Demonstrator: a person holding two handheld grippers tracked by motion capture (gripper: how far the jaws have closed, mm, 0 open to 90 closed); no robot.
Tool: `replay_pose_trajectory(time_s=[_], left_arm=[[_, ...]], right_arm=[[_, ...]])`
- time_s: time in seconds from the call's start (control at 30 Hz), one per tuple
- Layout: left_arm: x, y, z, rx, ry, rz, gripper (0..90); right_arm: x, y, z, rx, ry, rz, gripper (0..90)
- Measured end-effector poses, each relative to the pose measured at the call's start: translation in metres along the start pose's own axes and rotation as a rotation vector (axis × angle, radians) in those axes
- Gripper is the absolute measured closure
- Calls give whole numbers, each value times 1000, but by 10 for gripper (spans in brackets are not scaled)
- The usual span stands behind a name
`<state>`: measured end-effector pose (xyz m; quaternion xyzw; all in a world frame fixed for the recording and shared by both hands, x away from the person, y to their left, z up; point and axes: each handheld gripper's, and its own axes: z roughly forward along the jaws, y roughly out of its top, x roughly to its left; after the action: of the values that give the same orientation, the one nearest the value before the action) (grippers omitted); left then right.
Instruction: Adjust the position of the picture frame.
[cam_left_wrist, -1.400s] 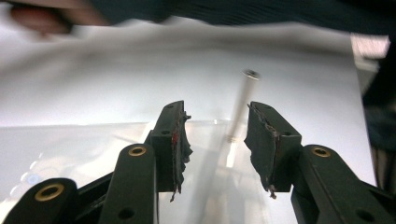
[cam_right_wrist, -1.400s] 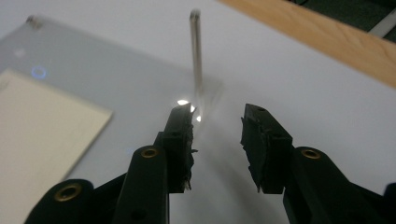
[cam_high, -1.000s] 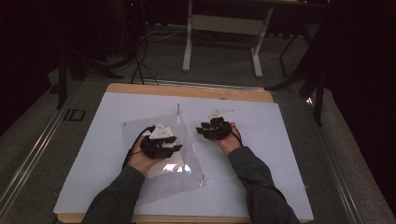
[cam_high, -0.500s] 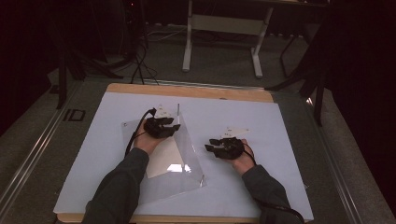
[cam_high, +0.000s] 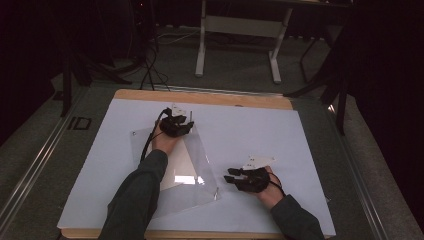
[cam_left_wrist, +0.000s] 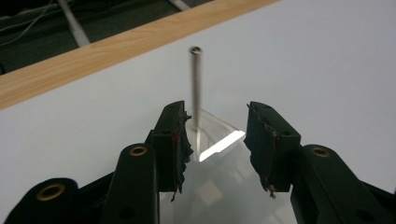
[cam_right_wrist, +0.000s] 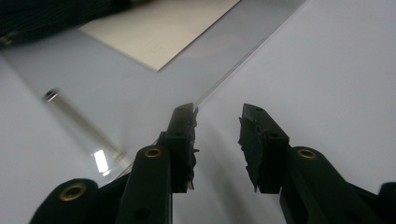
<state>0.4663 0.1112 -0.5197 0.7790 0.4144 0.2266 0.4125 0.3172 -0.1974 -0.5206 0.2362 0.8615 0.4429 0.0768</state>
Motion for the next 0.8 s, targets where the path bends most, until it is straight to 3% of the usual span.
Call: replay_pose_trajectory(time_s=[0.13,0.33,0.53,0.6,0.7,0.73,0.8], left_arm=[[5,5,5,-7,41,-6,574],[8,12,13,-4,44,-21,574],[7,17,26,20,20,-16,667],[4,17,32,43,11,6,726],[4,17,35,67,24,-5,763],[7,17,35,66,21,-27,819],[8,18,35,75,16,-18,839]], right_arm=[[9,-6,-4,5,22,-14,651],[19,-9,-4,15,49,-35,651],[32,-12,-6,28,71,-75,651],[34,-13,-7,33,75,-99,651],[35,-12,-8,28,93,-103,650],[38,-11,-7,28,106,-119,649],[40,-11,-6,25,126,-126,649]])
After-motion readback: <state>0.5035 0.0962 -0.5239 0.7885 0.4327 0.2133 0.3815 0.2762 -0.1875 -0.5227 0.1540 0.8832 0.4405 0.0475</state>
